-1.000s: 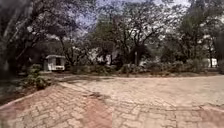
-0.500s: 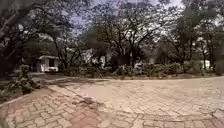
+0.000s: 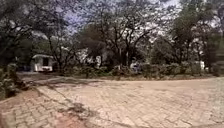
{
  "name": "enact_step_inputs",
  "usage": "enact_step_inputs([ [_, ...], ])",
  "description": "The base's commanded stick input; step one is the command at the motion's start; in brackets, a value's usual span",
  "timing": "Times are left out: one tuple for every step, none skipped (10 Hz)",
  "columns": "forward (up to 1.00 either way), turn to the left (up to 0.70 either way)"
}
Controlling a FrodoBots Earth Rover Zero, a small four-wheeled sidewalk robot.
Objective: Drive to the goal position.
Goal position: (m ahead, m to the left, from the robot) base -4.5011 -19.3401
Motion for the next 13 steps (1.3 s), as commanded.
enact_step_inputs([
  [0.7, -0.35],
  [0.7, -0.35],
  [0.7, -0.35],
  [0.7, -0.35],
  [0.7, -0.35],
  [0.7, -0.35],
  [0.7, -0.35],
  [0.7, -0.35],
  [0.7, -0.35],
  [0.7, -0.35],
  [0.7, -0.35],
  [0.7, -0.35],
  [0.7, -0.35],
])
